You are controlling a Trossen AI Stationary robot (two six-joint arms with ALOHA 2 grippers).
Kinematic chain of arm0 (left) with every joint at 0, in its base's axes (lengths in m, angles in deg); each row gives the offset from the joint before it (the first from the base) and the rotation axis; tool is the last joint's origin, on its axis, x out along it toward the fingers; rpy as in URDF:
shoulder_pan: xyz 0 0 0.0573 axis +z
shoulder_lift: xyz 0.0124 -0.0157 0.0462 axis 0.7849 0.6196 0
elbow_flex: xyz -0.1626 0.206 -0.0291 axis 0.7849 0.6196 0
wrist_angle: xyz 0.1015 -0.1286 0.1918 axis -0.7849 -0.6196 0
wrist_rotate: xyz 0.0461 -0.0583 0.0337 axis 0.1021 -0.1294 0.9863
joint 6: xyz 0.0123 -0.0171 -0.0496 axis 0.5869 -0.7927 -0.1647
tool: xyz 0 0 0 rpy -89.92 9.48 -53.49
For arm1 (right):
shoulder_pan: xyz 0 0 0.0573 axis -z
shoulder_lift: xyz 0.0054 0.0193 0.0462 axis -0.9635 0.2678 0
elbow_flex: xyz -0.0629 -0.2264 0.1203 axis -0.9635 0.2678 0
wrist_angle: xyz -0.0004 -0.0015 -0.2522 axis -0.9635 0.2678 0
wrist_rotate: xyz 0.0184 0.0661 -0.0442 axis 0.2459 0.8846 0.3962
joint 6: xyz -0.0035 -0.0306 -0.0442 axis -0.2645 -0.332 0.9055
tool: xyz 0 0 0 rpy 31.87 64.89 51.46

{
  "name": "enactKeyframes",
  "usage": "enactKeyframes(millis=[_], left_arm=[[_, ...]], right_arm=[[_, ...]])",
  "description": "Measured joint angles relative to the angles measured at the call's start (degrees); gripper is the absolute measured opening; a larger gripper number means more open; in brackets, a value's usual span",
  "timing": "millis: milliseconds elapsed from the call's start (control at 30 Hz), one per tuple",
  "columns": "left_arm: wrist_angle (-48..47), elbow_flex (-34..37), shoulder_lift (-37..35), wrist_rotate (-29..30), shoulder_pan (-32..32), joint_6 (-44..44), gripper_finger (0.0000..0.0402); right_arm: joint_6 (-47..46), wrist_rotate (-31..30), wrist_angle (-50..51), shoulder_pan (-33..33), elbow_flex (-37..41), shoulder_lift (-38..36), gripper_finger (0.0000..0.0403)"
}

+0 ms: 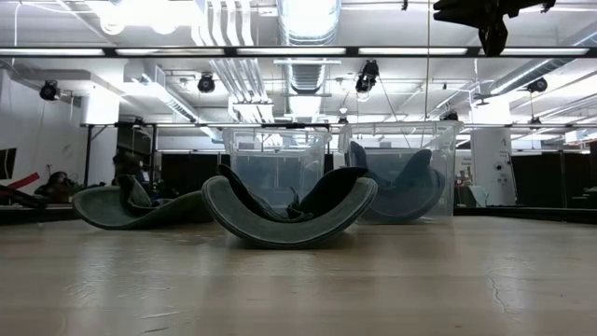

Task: Pick & Place hat
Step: Put the dark blue cap into the right transparent bin

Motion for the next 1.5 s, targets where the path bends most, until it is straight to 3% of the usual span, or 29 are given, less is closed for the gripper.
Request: enactKeyframes(millis=[133, 300, 600, 833, 1133, 1267, 1500], left_arm=[[1.73, 0.11, -0.07, -0.19, 0.38, 0.81, 0.0007], [5.72, 0.13, -0.74, -3.42, 1.46, -5.53, 0.0007], [10.12, 0.15, -3.12, -22.17, 4.89, -24.13, 0.0007], [14.82, 0.18, -3.28, -35.32, 5.79, -27.41, 0.0007], [15.44, 0.18, -3.06, -36.37, 6.36, -27.36, 0.0006], [13.84, 0.52, -2.24, -31.02, 7.96, -27.51, 0.0006], [7.54, 2.25, 3.09, -29.99, 16.06, -29.75, 0.0006]], right_arm=[[0.13, 0.02, 0.0, 0.0, 0.0, 0.0, 0.0063], [-0.02, 0.02, -0.02, 0.0, 0.0, 0.0, 0.0063], [-0.04, 0.06, -0.02, 0.01, 0.0, 0.0, 0.0063], [-0.68, 0.14, -0.02, 0.01, 0.0, 0.0, 0.0063], [-0.92, 0.13, -0.02, 0.01, 0.02, 0.0, 0.0063], [-0.49, 0.56, -0.65, 0.02, 0.04, 0.0, 0.0063], [6.93, 8.1, -10.22, 0.0, 0.04, -0.04, 0.0068]])
